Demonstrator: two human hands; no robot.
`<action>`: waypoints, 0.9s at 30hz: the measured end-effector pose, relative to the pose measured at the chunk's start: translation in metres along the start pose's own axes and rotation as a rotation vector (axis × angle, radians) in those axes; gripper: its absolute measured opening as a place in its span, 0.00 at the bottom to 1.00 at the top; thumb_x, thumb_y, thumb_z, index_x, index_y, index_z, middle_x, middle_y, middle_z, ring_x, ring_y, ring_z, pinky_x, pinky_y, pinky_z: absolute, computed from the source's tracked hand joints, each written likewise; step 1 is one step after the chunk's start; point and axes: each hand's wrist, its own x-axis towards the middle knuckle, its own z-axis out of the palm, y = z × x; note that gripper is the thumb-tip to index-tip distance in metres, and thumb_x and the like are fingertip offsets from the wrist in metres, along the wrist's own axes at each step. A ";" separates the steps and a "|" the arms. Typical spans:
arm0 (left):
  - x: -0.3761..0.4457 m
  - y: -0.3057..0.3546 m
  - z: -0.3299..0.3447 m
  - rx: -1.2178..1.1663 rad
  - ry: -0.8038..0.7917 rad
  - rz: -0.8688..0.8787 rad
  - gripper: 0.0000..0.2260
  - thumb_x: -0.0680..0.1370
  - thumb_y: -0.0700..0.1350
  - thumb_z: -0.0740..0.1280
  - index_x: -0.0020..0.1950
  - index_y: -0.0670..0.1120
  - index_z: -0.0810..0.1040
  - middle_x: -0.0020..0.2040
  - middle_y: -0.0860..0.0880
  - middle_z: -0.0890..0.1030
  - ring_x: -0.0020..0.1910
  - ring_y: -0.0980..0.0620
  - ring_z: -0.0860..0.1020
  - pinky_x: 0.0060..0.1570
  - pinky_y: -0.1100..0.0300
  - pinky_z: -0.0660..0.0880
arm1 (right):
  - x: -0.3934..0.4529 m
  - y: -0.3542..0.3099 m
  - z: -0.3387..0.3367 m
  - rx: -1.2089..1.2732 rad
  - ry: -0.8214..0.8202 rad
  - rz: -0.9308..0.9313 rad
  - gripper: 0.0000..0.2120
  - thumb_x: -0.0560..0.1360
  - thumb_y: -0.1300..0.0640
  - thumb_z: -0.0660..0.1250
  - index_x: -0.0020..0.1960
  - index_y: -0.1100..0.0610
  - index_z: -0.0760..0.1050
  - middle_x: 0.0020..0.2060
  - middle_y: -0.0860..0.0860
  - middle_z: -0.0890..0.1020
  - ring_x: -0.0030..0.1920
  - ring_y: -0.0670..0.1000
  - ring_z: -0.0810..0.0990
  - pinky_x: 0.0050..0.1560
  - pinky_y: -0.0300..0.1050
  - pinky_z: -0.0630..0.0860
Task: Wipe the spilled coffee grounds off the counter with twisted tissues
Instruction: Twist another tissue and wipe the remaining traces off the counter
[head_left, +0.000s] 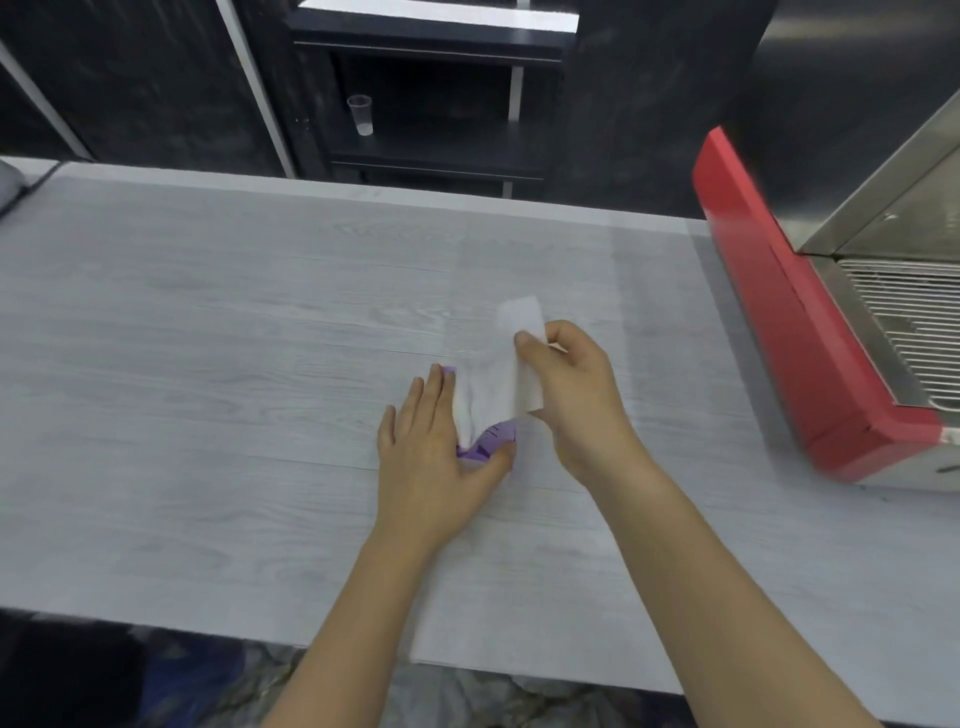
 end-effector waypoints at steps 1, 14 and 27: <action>0.000 0.000 -0.001 -0.014 -0.007 -0.010 0.45 0.71 0.68 0.63 0.81 0.50 0.50 0.81 0.55 0.52 0.80 0.55 0.49 0.78 0.44 0.48 | 0.000 -0.009 -0.006 0.084 -0.025 0.037 0.08 0.79 0.57 0.64 0.41 0.55 0.72 0.38 0.53 0.79 0.40 0.51 0.78 0.42 0.48 0.75; -0.017 0.068 -0.047 -1.356 -0.264 -0.107 0.52 0.61 0.61 0.80 0.79 0.54 0.58 0.74 0.51 0.71 0.71 0.51 0.73 0.67 0.54 0.73 | -0.038 -0.035 -0.102 0.387 -0.298 0.076 0.16 0.77 0.58 0.61 0.62 0.60 0.76 0.53 0.54 0.84 0.50 0.50 0.83 0.44 0.42 0.81; -0.029 0.089 0.017 -1.147 -0.639 -0.287 0.15 0.75 0.29 0.67 0.44 0.47 0.88 0.51 0.49 0.87 0.51 0.51 0.84 0.48 0.62 0.81 | -0.076 0.026 -0.205 0.073 -0.059 0.168 0.15 0.80 0.70 0.57 0.49 0.57 0.80 0.47 0.49 0.83 0.47 0.49 0.82 0.43 0.44 0.82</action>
